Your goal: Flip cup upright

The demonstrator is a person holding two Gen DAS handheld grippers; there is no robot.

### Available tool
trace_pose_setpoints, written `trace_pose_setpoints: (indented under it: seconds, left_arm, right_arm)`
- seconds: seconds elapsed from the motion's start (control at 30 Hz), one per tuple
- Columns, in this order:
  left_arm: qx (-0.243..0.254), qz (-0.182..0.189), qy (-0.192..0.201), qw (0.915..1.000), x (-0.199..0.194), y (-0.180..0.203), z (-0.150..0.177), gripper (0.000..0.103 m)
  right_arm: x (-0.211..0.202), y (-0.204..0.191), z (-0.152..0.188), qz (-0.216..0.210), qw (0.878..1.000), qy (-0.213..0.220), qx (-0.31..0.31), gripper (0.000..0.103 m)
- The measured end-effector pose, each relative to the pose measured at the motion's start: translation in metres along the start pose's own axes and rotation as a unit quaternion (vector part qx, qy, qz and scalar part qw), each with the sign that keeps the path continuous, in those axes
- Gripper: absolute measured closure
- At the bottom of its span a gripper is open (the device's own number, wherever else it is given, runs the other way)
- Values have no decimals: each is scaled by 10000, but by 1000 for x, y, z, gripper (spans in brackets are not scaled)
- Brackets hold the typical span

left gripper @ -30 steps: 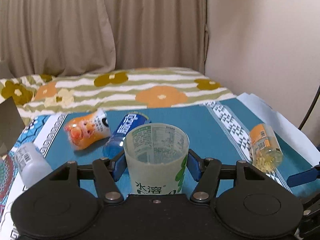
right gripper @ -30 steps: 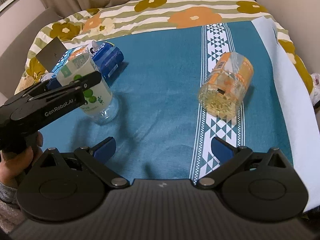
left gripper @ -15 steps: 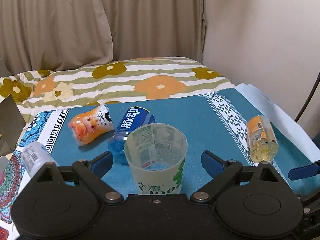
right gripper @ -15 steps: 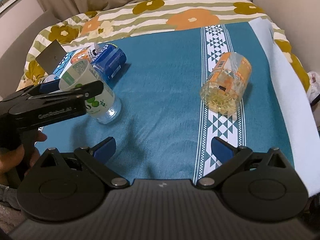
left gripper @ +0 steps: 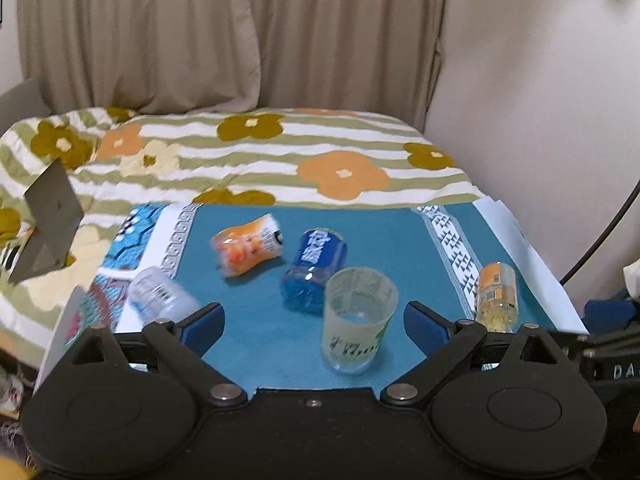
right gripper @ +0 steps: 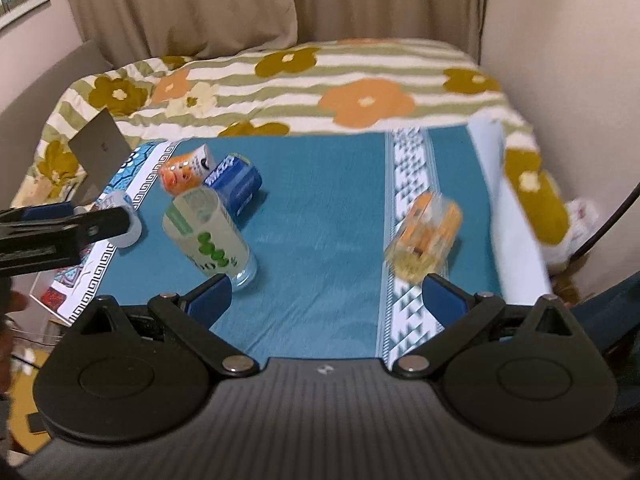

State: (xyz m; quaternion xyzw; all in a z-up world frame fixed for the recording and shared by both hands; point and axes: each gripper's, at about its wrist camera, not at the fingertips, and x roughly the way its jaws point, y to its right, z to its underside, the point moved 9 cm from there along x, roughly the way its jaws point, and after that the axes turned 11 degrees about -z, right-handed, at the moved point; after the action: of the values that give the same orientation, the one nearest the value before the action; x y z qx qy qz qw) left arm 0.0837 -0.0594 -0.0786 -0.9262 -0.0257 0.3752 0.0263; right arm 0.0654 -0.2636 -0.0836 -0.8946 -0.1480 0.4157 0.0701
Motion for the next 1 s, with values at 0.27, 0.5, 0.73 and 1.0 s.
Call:
trace_pose_setpoints:
  seconds: [0.27,0.5,0.73,1.0]
  left_arm:
    - [78,-213,-114,9997,-23,-28,12,0]
    - [181,-255,-117,9994,-28,-35,25,0]
    - [224,-262,-48,9994,-34,-37,28,0]
    - [273,-257,63,9993,-38,-36,25,0]
  right_arm:
    - [-22,-21,-7,483,9988,50,1,0]
    - [-23,-29,4,681,9977,-6,-4,0]
    - [-20,-37,12,728,9973,-40,-6,0]
    - [-23,-40,9,751,9972,38,-21,0]
